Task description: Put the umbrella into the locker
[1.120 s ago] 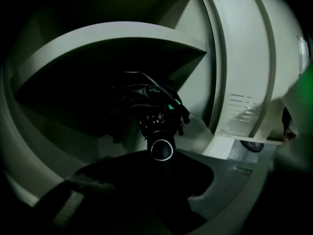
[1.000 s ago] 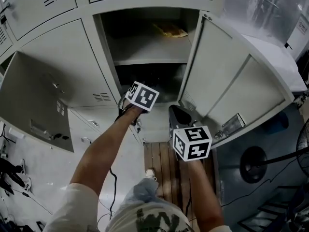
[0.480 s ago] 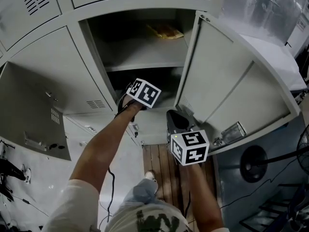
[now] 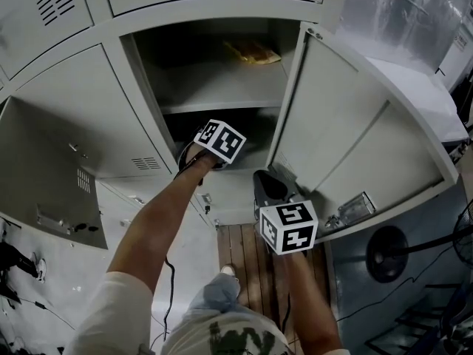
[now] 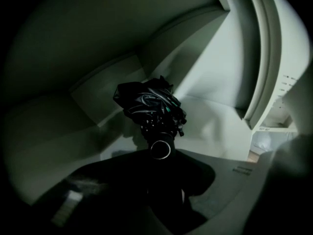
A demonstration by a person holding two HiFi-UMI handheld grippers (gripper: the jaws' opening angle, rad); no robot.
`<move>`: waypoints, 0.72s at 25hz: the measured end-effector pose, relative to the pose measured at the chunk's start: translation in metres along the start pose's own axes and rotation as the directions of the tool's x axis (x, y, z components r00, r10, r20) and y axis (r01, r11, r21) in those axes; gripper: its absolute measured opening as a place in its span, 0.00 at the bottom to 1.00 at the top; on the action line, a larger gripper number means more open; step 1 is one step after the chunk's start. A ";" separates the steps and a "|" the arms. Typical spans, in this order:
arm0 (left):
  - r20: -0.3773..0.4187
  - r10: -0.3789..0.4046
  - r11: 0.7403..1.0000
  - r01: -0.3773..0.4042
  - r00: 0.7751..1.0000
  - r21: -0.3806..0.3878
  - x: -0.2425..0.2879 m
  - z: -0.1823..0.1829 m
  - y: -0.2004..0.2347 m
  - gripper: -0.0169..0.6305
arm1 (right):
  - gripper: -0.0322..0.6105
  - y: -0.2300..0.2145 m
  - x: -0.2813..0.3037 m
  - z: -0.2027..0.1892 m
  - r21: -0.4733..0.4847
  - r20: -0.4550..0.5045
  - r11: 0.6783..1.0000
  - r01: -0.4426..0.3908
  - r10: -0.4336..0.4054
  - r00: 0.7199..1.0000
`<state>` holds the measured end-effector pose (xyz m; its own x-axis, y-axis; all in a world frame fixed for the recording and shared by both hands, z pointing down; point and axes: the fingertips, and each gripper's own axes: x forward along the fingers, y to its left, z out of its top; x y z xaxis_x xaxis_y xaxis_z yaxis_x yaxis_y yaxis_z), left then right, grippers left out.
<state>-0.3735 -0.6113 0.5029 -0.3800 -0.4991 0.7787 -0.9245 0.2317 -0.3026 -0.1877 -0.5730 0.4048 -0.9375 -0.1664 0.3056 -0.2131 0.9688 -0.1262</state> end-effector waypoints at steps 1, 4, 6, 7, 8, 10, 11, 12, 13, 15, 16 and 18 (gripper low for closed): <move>0.000 -0.007 1.000 0.007 1.000 -0.002 0.000 0.001 0.000 0.23 | 0.05 0.000 0.000 0.001 0.000 0.001 1.000 0.000 0.000 1.000; 0.004 -0.021 1.000 0.021 1.000 -0.011 0.000 0.000 0.000 0.23 | 0.05 0.000 -0.001 0.001 0.000 0.002 1.000 0.002 -0.002 1.000; 0.007 -0.023 1.000 0.023 1.000 -0.012 -0.001 -0.001 0.000 0.23 | 0.05 0.000 -0.001 0.001 0.001 0.002 1.000 0.003 -0.003 1.000; 0.011 -0.023 1.000 0.023 1.000 -0.012 -0.001 0.000 0.000 0.23 | 0.05 0.000 -0.002 0.002 0.002 0.003 1.000 0.003 -0.003 1.000; 0.017 -0.022 1.000 0.022 1.000 -0.012 -0.002 0.000 0.000 0.23 | 0.05 -0.001 -0.002 0.002 0.003 0.004 1.000 0.004 -0.004 1.000; 0.033 -0.018 1.000 0.018 0.999 -0.011 -0.003 0.001 0.000 0.24 | 0.05 -0.001 -0.003 0.002 0.004 0.004 1.000 0.006 -0.006 1.000; 0.042 -0.016 1.000 0.017 0.999 -0.012 -0.003 0.002 0.000 0.24 | 0.05 -0.001 -0.003 0.001 0.005 0.003 1.000 0.006 -0.006 1.000; 0.052 -0.017 1.000 0.018 0.998 -0.016 -0.004 0.003 0.000 0.25 | 0.05 -0.001 -0.003 0.000 0.007 0.001 1.000 0.006 -0.006 1.000; 0.063 -0.020 1.000 0.021 0.998 -0.022 -0.006 0.003 0.000 0.26 | 0.05 0.000 -0.004 -0.001 0.009 -0.003 1.000 0.006 -0.006 1.000; 0.088 -0.029 0.999 0.032 0.996 -0.035 -0.010 0.006 0.000 0.30 | 0.05 0.000 -0.006 -0.004 0.013 -0.009 1.000 0.007 -0.007 1.000; 0.101 -0.035 0.998 0.039 0.994 -0.039 -0.013 0.008 0.000 0.32 | 0.05 0.000 -0.007 -0.005 0.015 -0.011 1.000 0.009 -0.009 1.000; 0.127 -0.055 0.997 0.062 0.990 -0.050 -0.021 0.012 -0.003 0.35 | 0.05 0.000 -0.009 -0.006 0.022 -0.013 1.000 0.012 -0.012 1.000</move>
<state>-0.3627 -0.6112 0.4808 -0.3288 -0.6129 0.7185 -0.9437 0.2415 -0.2259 -0.1778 -0.5702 0.4074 -0.9312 -0.1751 0.3197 -0.2302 0.9625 -0.1433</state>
